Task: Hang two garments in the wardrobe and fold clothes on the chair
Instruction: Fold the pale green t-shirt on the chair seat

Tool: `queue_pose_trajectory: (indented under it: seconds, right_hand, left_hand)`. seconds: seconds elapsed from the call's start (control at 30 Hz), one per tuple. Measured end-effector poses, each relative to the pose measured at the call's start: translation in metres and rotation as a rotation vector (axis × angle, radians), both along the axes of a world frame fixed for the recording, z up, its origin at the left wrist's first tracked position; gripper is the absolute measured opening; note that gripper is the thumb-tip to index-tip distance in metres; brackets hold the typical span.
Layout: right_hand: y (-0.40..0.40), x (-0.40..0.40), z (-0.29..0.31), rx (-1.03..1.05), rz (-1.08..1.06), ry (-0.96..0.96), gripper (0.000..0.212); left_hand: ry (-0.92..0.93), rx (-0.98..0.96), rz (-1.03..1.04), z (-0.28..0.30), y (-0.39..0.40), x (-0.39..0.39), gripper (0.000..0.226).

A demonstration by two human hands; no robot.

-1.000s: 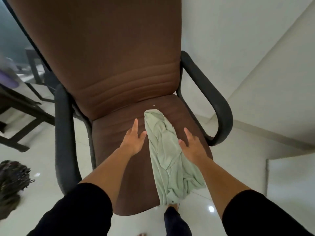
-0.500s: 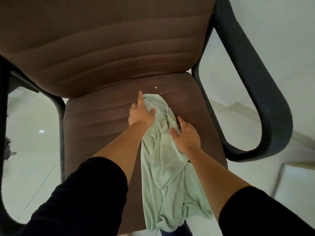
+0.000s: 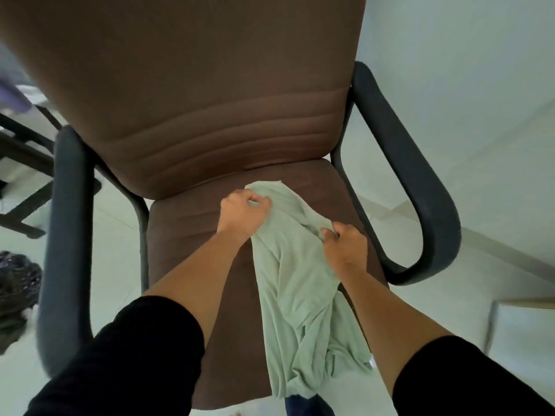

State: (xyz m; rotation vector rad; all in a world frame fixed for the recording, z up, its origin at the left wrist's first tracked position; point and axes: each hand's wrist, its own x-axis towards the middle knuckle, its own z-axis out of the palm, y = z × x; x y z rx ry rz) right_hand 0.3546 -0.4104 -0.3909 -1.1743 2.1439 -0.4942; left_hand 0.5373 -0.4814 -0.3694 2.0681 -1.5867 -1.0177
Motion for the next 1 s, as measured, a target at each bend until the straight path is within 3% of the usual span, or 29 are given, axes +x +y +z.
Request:
queue_pose_trajectory:
  seconds: [0.1, 0.3, 0.47, 0.63, 0.73, 0.83, 1.0]
  right_hand:
    - [0.012, 0.003, 0.048, -0.102, -0.021, 0.028, 0.024]
    - [0.052, 0.007, 0.181, -0.356, -0.174, 0.069, 0.031]
    - [0.089, 0.013, 0.298, -0.555, -0.219, 0.166, 0.025]
    - [0.117, 0.024, 0.394, -0.692, -0.248, 0.174, 0.038]
    - [0.123, 0.031, 0.441, -0.762, -0.287, 0.04, 0.031]
    - [0.122, 0.04, 0.477, -0.824, -0.283, -0.236, 0.014]
    - [0.114, 0.06, 0.517, -0.84, -0.159, -0.64, 0.029]
  left_hand:
    - [0.031, -0.17, 0.071, 0.054, 0.012, 0.012, 0.034]
    - [-0.009, -0.403, 0.057, 0.167, 0.064, 0.043, 0.023]
    - [0.066, -0.65, -0.018, 0.276, 0.101, 0.065, 0.027]
    - [0.158, -0.803, -0.122, 0.372, 0.128, 0.082, 0.012]
    - [0.267, -0.813, -0.192, 0.414, 0.142, 0.089, 0.014]
    - [0.319, -0.791, -0.272, 0.446, 0.153, 0.089, 0.015]
    - [0.324, -0.778, -0.412, 0.484, 0.166, 0.079, 0.032]
